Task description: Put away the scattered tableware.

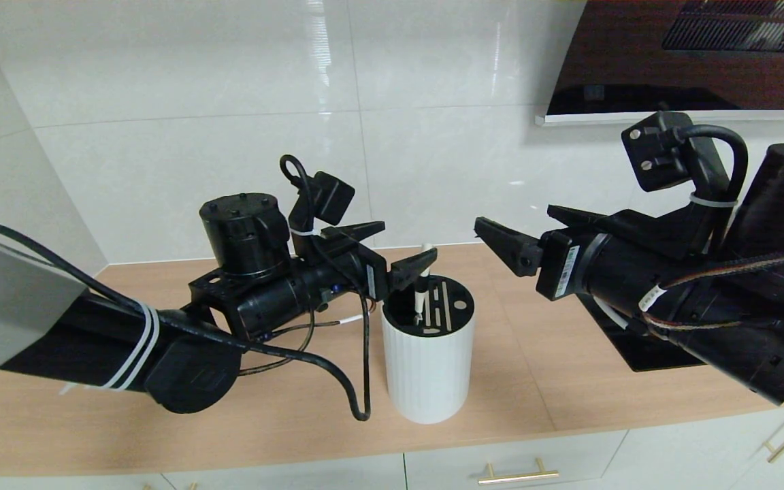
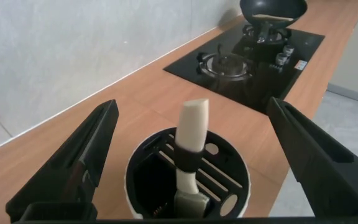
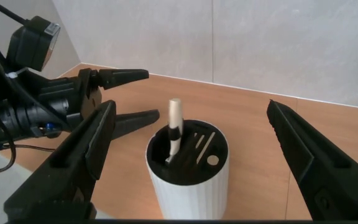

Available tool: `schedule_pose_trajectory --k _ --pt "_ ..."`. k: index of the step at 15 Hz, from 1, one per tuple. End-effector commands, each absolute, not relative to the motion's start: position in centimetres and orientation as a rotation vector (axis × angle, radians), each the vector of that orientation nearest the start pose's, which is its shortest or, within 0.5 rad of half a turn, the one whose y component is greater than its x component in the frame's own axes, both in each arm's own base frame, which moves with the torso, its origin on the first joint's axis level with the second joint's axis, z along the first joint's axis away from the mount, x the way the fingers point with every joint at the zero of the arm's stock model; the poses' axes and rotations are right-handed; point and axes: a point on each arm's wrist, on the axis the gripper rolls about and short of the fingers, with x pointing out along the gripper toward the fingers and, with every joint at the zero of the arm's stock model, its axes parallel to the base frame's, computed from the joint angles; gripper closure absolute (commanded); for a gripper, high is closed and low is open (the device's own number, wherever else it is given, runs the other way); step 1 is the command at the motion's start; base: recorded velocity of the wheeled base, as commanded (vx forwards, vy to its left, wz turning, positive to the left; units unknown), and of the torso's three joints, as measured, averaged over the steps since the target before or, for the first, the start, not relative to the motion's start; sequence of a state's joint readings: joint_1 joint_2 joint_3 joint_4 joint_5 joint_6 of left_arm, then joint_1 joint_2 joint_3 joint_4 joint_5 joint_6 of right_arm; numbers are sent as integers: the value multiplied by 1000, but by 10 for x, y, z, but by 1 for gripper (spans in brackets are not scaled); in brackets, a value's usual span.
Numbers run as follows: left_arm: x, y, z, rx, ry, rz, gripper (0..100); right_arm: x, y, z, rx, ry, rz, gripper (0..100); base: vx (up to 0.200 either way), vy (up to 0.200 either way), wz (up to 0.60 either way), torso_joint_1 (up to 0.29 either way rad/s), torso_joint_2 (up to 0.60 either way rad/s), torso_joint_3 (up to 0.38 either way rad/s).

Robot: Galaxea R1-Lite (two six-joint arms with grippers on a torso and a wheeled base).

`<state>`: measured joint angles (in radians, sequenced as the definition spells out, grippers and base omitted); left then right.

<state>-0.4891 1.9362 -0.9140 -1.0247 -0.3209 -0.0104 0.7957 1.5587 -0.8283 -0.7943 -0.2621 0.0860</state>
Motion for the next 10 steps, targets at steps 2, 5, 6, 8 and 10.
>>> schedule_pose_trajectory --k 2,5,6,8,10 --pt "316 -176 179 -15 -36 -798 0 199 195 247 118 -35 536 0 0 0 0 0 0 0" --pt "305 -166 198 -34 -139 -687 0 200 181 254 135 -63 490 0 0 0 0 0 0 0" --pt "298 -153 216 -51 -236 -591 0 202 165 253 127 -68 439 0 0 0 0 0 0 0" --pt "277 -120 241 -74 -346 -458 0 201 146 251 116 -69 376 0 0 0 0 0 0 0" --pt "247 -83 249 -65 -372 -373 0 191 122 241 101 -52 278 0 0 0 0 0 0 0"
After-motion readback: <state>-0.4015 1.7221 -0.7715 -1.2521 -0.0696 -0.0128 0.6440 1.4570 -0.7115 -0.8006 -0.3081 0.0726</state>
